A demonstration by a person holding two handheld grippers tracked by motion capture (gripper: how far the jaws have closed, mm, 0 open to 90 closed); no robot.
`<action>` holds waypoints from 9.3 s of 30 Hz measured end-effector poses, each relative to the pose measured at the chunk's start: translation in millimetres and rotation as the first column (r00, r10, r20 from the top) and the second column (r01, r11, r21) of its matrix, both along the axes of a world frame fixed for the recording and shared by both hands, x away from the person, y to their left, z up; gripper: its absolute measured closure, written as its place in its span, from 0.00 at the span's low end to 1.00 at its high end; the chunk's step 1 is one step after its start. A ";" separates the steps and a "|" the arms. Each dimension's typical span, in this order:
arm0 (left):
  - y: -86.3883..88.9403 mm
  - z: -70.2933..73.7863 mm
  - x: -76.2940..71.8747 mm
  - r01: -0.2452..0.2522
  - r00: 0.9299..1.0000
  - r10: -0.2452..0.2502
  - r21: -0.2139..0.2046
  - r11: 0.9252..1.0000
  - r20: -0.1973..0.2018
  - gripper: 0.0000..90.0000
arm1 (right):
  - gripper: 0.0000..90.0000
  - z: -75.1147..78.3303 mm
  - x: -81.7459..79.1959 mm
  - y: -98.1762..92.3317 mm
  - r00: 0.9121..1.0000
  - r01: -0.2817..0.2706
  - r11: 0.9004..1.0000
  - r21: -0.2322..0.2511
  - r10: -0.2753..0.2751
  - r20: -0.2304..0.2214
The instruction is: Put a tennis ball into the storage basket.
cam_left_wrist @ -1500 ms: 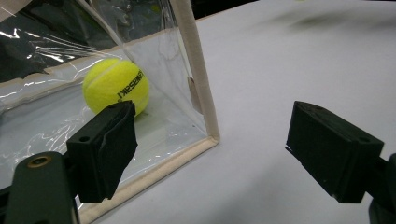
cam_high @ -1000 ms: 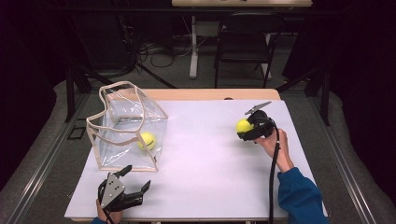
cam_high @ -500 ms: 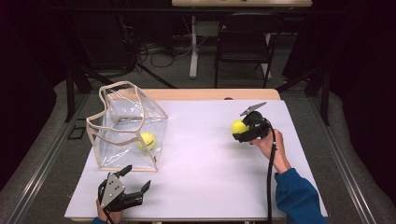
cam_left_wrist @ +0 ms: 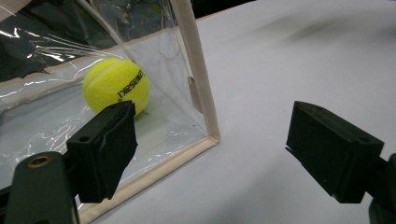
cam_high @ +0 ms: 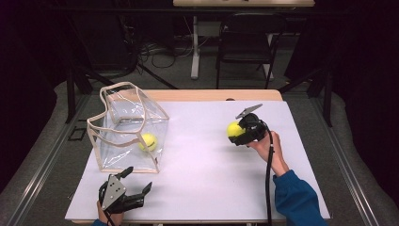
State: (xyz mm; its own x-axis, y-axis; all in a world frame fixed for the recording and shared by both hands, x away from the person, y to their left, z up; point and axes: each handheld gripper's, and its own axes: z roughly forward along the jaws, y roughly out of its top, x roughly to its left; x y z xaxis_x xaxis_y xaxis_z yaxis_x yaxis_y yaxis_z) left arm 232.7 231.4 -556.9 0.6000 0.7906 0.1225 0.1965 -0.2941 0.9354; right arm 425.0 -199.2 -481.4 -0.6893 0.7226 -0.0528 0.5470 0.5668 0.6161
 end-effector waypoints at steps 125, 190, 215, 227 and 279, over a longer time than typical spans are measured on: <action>-0.5 -0.4 0.4 0.006 1.000 -0.006 0.003 1.000 0.004 0.18 | 0.30 44.6 -12.2 119.9 0.953 -0.290 0.950 0.119 0.274 0.130; 0.3 0.2 -0.3 0.005 1.000 -0.005 0.000 1.000 0.006 0.18 | 0.29 94.6 -10.7 168.3 0.921 -0.367 0.908 0.200 0.325 0.217; 0.4 0.0 0.0 0.006 1.000 -0.006 -0.003 1.000 0.005 0.18 | 0.29 111.6 -6.7 180.1 0.912 -0.383 0.903 0.196 0.335 0.238; 0.8 0.2 -0.4 0.006 1.000 -0.006 -0.004 1.000 0.009 0.18 | 0.29 119.8 -5.1 189.0 0.904 -0.397 0.900 0.182 0.349 0.248; 0.7 0.6 -1.0 0.008 1.000 -0.008 -0.006 1.000 0.011 0.18 | 0.29 154.0 -8.5 219.0 0.880 -0.431 0.890 0.148 0.379 0.288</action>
State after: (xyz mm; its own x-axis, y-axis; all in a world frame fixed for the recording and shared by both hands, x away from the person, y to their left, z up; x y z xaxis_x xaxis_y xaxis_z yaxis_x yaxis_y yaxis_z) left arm 231.7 232.1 -556.3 0.6051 0.7864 0.1240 0.1841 -0.2898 0.9392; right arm 416.6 19.8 -327.4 -0.9075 0.3955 -0.1417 0.1131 0.5548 0.8242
